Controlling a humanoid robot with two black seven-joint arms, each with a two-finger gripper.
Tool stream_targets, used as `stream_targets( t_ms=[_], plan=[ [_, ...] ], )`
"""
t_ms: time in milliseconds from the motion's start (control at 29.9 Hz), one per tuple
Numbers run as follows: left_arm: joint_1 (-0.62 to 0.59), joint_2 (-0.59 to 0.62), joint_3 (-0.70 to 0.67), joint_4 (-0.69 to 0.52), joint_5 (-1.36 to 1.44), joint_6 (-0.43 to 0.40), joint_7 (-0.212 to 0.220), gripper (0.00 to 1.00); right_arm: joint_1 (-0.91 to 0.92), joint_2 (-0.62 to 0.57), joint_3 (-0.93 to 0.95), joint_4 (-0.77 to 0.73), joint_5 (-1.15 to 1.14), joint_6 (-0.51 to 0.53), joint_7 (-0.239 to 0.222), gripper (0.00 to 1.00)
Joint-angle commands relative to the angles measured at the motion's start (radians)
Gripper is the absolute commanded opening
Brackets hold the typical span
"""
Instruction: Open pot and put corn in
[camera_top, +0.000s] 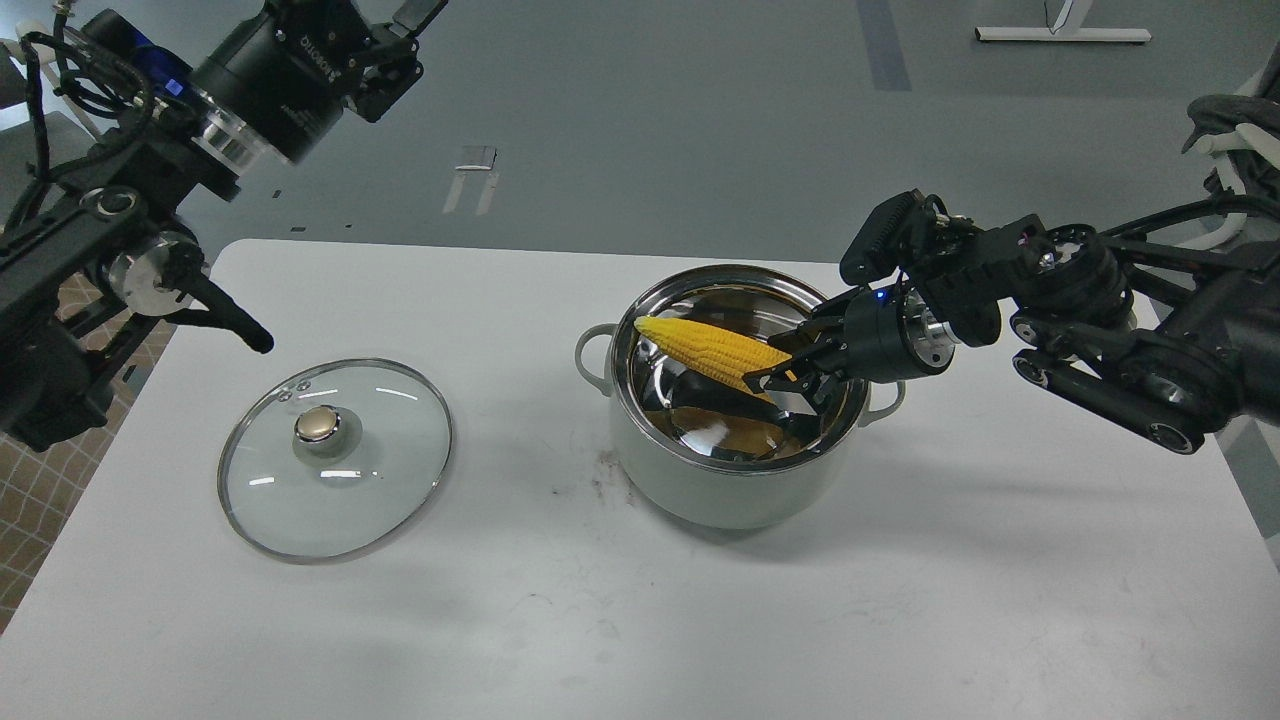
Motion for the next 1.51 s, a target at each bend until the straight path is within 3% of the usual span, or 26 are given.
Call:
stream_targets(
  t_ms=[0,301,536,804,938,1038,1239,1373,1473],
  plan=[
    [0.000,0.000,-0.002,0.000,0.001,0.001,0.003,0.96,0.000,0.000,0.002,0.000,0.003,-0.001,0.000,0.73],
    [0.000,0.001,-0.002,0.000,0.001,0.004,0.004,0.96,0.014,-0.007,0.021,0.000,0.018,-0.012,0.000,0.87],
    [0.014,-0.002,-0.023,0.008,0.001,0.007,0.010,0.98,0.141,-0.026,0.120,-0.087,0.254,-0.021,0.000,1.00],
    [0.020,-0.014,-0.046,0.021,-0.008,0.025,0.012,0.98,0.172,-0.135,0.291,-0.159,0.616,-0.150,0.000,1.00],
    [0.018,-0.026,-0.072,0.077,-0.013,0.013,0.020,0.98,0.146,-0.129,0.321,-0.238,0.782,-0.224,0.000,1.00],
    [0.005,-0.068,-0.097,0.133,-0.016,0.006,0.058,0.98,0.134,-0.129,0.328,-0.320,0.978,-0.253,0.000,1.00],
    [-0.009,-0.201,-0.205,0.265,-0.025,-0.010,0.211,0.98,0.088,-0.131,0.328,-0.394,1.430,-0.235,0.000,1.00],
    [-0.029,-0.276,-0.256,0.320,-0.082,-0.111,0.282,0.98,0.019,-0.134,0.339,-0.382,1.671,-0.201,0.000,1.00],
    [-0.017,-0.354,-0.294,0.322,-0.136,-0.168,0.306,0.98,-0.041,-0.131,0.411,-0.382,1.781,-0.196,0.000,1.00]
  ],
)
